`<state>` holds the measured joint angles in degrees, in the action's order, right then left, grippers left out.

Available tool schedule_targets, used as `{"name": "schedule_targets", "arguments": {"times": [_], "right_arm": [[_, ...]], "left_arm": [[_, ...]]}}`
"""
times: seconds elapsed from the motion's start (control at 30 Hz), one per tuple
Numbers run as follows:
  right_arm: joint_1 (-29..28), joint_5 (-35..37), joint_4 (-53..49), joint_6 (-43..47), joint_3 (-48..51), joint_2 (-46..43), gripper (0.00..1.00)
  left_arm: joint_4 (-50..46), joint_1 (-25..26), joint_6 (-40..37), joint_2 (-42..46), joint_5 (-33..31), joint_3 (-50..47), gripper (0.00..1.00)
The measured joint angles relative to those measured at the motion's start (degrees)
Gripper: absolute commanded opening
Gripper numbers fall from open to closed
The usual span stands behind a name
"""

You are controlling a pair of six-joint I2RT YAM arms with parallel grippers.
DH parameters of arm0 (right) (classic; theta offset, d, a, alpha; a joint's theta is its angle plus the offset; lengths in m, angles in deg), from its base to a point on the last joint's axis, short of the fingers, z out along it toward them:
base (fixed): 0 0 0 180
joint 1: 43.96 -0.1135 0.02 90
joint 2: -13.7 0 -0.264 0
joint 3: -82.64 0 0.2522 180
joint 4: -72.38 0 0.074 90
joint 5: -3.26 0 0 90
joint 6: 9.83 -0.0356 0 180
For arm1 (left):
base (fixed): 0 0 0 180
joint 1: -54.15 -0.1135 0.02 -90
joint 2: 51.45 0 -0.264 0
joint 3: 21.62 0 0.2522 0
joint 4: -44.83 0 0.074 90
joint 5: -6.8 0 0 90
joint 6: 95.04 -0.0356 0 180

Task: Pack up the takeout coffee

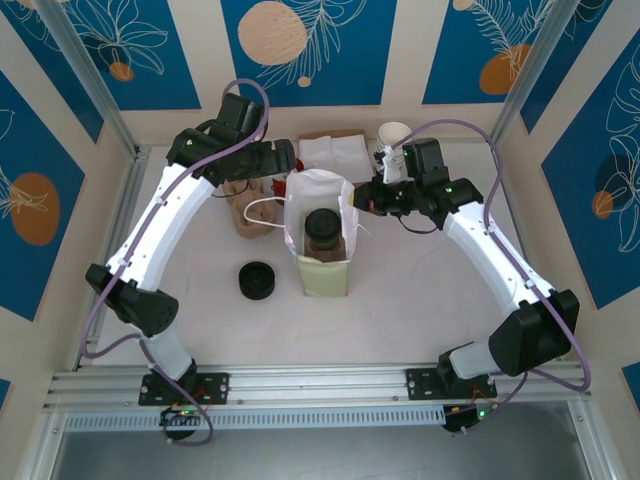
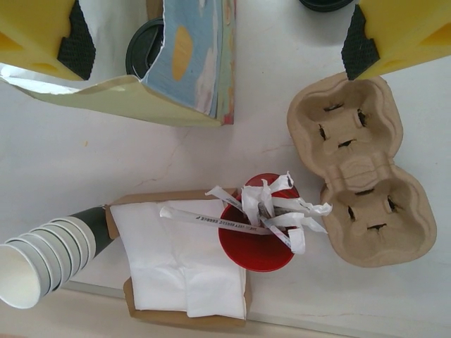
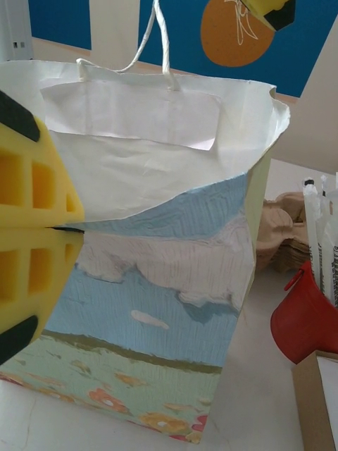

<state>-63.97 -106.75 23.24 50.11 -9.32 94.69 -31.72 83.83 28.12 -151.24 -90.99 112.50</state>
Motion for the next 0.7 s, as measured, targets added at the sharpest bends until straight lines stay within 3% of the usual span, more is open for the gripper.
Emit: {"name": "schedule_targets", "arguments": {"times": [0.7], "right_arm": [[-0.1, -3.5, 2.3, -2.1, -0.1, 2.8, 0.08]], "left_arm": [[-1.4, -0.8, 0.9, 0.0, 0.8, -0.1, 0.92]]}}
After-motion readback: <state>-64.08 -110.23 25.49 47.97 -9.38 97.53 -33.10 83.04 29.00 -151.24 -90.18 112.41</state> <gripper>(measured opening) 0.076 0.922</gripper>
